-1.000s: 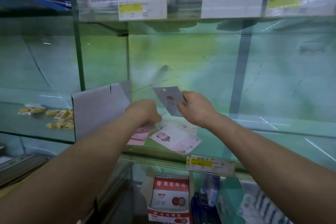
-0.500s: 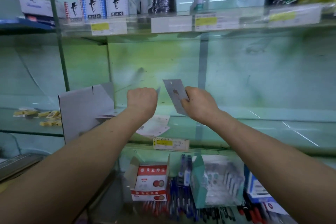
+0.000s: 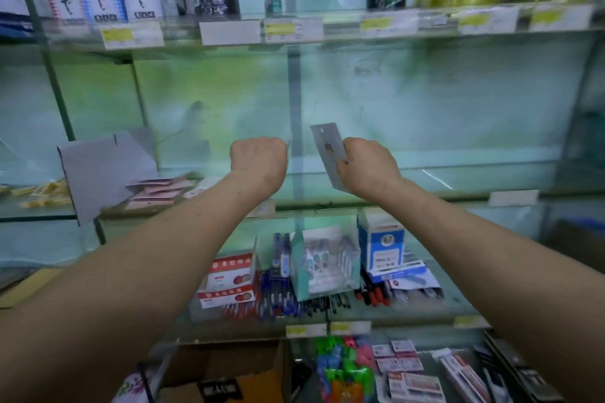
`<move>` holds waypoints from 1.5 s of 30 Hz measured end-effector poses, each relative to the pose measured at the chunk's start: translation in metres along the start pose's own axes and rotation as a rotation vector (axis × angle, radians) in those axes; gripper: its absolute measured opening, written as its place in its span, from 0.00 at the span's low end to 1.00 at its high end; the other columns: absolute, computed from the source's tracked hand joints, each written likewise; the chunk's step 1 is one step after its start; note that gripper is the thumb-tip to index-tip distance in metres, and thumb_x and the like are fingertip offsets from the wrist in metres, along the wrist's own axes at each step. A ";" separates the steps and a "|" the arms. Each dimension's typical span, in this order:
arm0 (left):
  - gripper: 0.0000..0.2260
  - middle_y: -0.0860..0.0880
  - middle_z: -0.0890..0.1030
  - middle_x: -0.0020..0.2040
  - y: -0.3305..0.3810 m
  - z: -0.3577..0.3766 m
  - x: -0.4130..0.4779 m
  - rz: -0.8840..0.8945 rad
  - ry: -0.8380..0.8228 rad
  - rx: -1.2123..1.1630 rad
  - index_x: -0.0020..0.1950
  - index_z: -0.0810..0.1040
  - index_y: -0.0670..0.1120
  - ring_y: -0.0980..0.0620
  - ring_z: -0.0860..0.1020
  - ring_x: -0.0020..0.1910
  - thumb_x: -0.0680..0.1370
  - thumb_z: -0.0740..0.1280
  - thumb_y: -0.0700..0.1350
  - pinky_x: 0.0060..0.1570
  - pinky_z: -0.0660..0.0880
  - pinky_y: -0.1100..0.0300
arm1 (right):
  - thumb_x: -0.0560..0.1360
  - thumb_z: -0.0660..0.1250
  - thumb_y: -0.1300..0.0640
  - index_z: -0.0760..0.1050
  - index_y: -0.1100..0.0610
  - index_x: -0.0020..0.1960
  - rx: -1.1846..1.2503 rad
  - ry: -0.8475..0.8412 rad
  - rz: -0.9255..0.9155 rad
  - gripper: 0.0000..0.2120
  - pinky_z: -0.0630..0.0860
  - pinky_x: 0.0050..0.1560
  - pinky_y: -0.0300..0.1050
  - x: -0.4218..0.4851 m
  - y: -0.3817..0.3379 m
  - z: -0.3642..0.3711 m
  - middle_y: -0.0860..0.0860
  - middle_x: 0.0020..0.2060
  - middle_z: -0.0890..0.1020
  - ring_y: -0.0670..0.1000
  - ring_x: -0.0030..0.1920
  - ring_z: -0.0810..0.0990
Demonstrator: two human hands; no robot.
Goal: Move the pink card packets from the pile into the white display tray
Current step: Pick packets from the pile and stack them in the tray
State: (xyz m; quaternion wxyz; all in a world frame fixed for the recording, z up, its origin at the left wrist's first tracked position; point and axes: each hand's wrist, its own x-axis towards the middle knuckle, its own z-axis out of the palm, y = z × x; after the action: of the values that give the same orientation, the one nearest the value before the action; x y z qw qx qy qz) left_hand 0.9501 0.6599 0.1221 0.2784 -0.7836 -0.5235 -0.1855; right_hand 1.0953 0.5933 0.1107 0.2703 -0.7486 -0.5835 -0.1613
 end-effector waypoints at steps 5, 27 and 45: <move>0.11 0.45 0.80 0.53 0.026 -0.014 -0.019 0.099 0.014 -0.090 0.56 0.76 0.44 0.43 0.78 0.52 0.80 0.56 0.38 0.42 0.66 0.57 | 0.76 0.58 0.62 0.67 0.58 0.45 -0.044 0.001 0.089 0.02 0.64 0.40 0.46 -0.034 0.011 -0.027 0.60 0.51 0.79 0.61 0.48 0.76; 0.11 0.45 0.81 0.57 0.136 -0.042 -0.168 0.606 -0.065 -0.342 0.57 0.78 0.45 0.43 0.78 0.58 0.80 0.58 0.41 0.55 0.71 0.54 | 0.78 0.59 0.58 0.74 0.62 0.55 -0.274 -0.087 0.582 0.10 0.67 0.43 0.45 -0.247 0.037 -0.083 0.61 0.53 0.79 0.61 0.54 0.78; 0.12 0.45 0.79 0.60 0.324 -0.126 -0.256 0.926 -0.048 -0.354 0.59 0.77 0.46 0.45 0.77 0.60 0.80 0.57 0.41 0.59 0.65 0.54 | 0.77 0.60 0.63 0.64 0.59 0.36 -0.363 -0.211 1.020 0.12 0.69 0.37 0.47 -0.401 0.177 -0.175 0.53 0.34 0.71 0.56 0.37 0.72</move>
State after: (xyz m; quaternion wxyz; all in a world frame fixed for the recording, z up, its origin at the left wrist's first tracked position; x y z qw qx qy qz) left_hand 1.1516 0.3004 -0.0073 0.1822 -0.9731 -0.0874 -0.1103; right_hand 1.1708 0.1439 -0.0107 0.1207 -0.9831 -0.1335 -0.0322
